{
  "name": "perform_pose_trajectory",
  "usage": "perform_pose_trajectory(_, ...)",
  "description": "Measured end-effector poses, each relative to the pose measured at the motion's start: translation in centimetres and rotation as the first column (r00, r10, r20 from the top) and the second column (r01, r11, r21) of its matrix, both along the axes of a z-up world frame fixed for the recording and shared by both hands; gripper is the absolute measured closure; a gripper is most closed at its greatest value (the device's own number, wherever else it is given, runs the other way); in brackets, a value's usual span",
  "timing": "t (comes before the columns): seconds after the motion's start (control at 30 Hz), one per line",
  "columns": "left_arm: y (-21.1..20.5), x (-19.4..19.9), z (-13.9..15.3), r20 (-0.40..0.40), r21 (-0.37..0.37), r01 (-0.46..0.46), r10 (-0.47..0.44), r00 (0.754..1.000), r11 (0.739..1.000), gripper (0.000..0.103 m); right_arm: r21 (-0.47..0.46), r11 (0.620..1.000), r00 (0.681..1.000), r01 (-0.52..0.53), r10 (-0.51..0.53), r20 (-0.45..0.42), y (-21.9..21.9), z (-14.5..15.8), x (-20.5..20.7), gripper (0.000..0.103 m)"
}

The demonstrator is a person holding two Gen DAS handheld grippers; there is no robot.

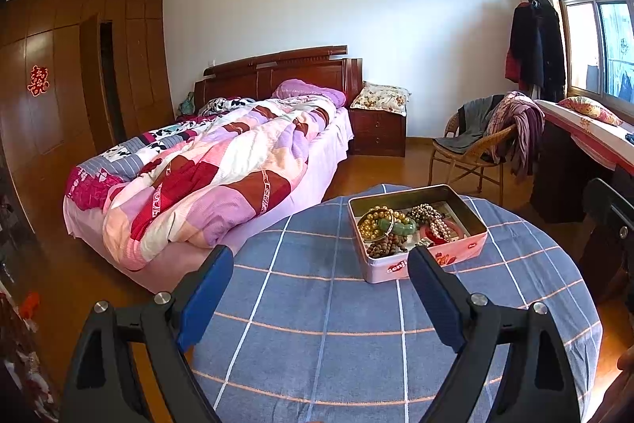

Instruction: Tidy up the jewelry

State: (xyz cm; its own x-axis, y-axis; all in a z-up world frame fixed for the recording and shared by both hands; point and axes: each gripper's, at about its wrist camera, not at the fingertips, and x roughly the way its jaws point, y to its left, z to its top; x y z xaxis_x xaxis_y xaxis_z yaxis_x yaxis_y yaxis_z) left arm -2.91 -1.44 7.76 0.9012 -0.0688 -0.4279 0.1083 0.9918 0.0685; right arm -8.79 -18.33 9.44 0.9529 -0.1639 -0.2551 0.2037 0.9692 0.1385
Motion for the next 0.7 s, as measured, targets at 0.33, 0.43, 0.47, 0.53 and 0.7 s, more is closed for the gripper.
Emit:
perform_pose_trajectory(0.33,-0.23,0.16,-0.08,-0.006,0.0,0.001,-0.001,1.0,1.0,0.013,-0.001,1.0,1.0,0.0,-0.001,-0.002,-0.01,-0.07,0.09,0.0)
perform_pose_trajectory(0.43,-0.33,0.38,-0.17,-0.017,0.001,-0.001,0.001,1.0,1.0,0.013,0.003,1.0,1.0,0.001,-0.001,-0.008,-0.05,-0.25,0.28,0.0)
perform_pose_trajectory(0.47,-0.27,0.49,-0.2,-0.02,-0.001,-0.005,0.005,1.0,1.0,0.013,0.005,1.0,1.0,0.001,-0.001,-0.009,-0.1,-0.34,0.38,0.0)
perform_pose_trajectory(0.53,-0.08,0.7,-0.31,-0.029,-0.004,-0.014,0.014,0.999,1.0,0.013,0.008,1.0,1.0,0.001,-0.001,-0.014,-0.16,-0.52,0.49,0.0)
perform_pose_trajectory(0.7,-0.03,0.8,-0.46,-0.035,-0.013,-0.006,0.005,0.999,1.0,0.013,0.008,1.0,1.0,0.001,-0.001,-0.017,-0.18,-0.6,0.57,0.0)
